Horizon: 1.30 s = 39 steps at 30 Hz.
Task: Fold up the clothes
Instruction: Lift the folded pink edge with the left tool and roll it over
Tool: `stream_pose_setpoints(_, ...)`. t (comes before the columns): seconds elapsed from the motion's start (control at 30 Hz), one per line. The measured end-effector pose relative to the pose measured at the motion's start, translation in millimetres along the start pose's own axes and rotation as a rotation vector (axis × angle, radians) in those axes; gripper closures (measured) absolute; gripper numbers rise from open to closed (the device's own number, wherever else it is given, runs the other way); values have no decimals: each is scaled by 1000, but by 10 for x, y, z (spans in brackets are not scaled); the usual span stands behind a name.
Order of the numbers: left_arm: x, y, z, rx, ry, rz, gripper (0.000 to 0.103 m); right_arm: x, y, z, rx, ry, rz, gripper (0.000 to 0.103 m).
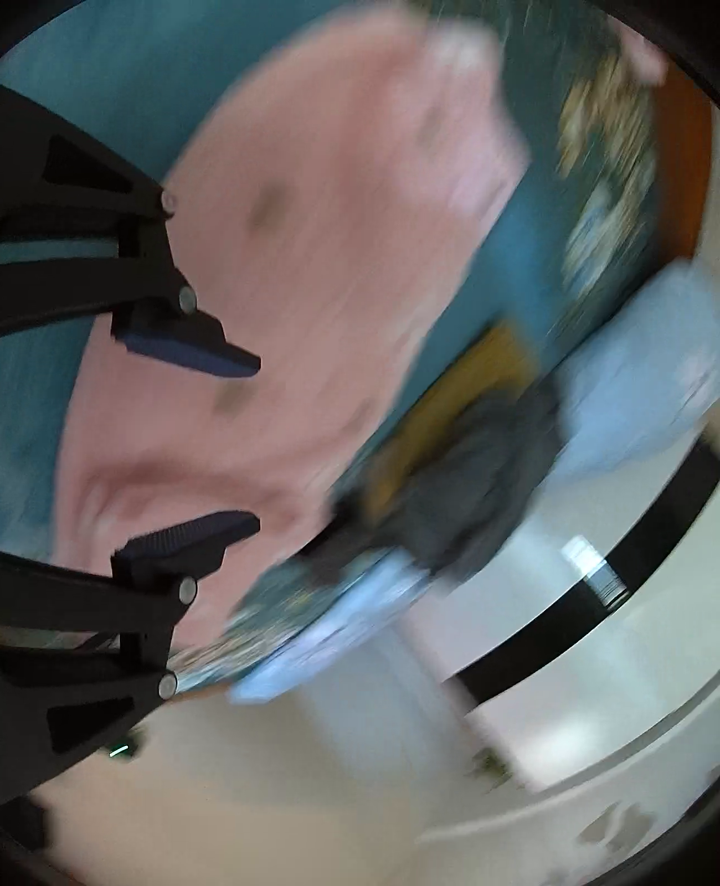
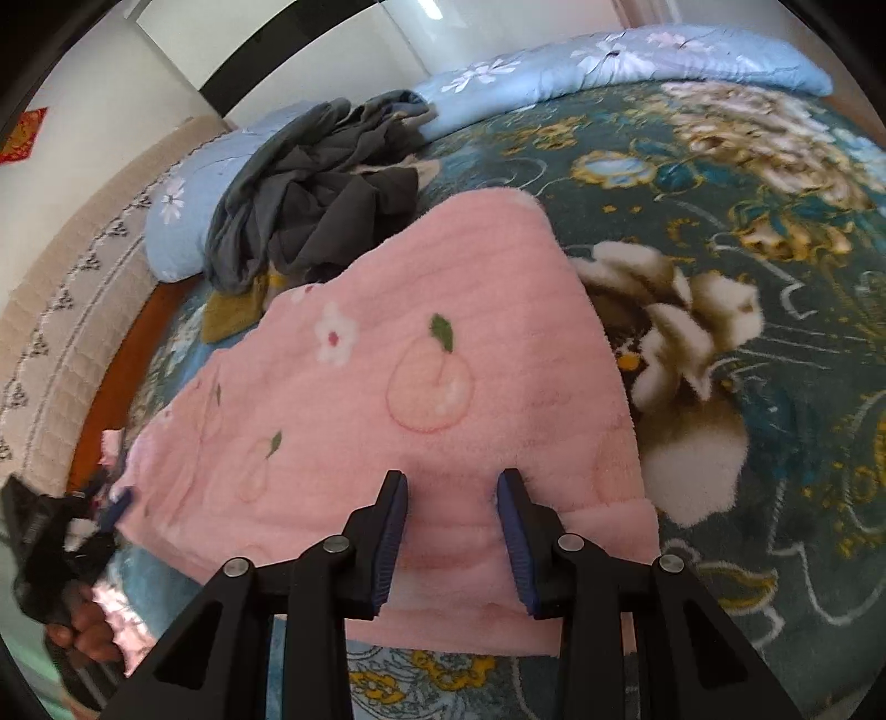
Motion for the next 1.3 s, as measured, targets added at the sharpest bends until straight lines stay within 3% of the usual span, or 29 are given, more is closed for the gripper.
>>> stream_pose_setpoints(0.1,259,269,581,111,87,-100,50,58,42,129,8,-68,-24,66)
stream_pose_setpoints(0.2,405,403,1171,282,11,-102,50,120,84,259,16,-137,-48,66)
stream_pose_setpoints(0.33,595,524,1707,372,-17,-137,44,324,217,378,6,-191,-128,65)
stream_pose_setpoints(0.4,619,545,1886,387,-42,-138,38,423,285,390,-23,-205,-173,55)
stream_pose_setpoints(0.47,526,511,1941,418,-138,-100,34,454,307,388,-61,-208,-191,52)
stream_pose_setpoints(0.53,430,490,1946,440,-189,-70,31,388,278,388,-93,-209,-169,52)
stream_pose_setpoints(0.73,71,537,1776,418,-96,36,29,256,201,444,-126,-214,-128,52)
stream_pose_setpoints(0.77,1,524,1771,431,-52,68,31,248,198,454,-129,-216,-126,52)
stream_pose_setpoints(0.87,-30,612,1765,474,-23,66,31,226,189,483,-136,-224,-119,52)
stream_pose_setpoints(0.93,4,625,1743,462,-53,29,31,212,182,503,-141,-229,-114,52)
stream_pose_setpoints(0.97,-13,596,1762,459,-39,28,34,204,179,513,-143,-231,-112,52)
stream_pose_setpoints(1.0,-32,566,1784,456,-24,28,47,197,176,523,-146,-233,-109,52)
stream_pose_setpoints(1.13,-117,527,1874,461,-6,41,60,167,162,563,-153,-243,-99,52)
stream_pose_setpoints(1.2,-94,527,1883,465,-23,30,74,150,144,580,-145,-249,-89,52)
stream_pose_setpoints(1.3,-32,538,1872,454,-49,5,80,129,126,591,-146,-252,-79,52)
Point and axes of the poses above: each gripper's, at about its wrist camera, not at the fingertips, and x roughly against the way its jaws point, z to its left, y to its top, the point moved 8 cm from there along -x, roughly the way its jaws point, and after that the axes turned 5 degrees about y, right-handed, at the moved point
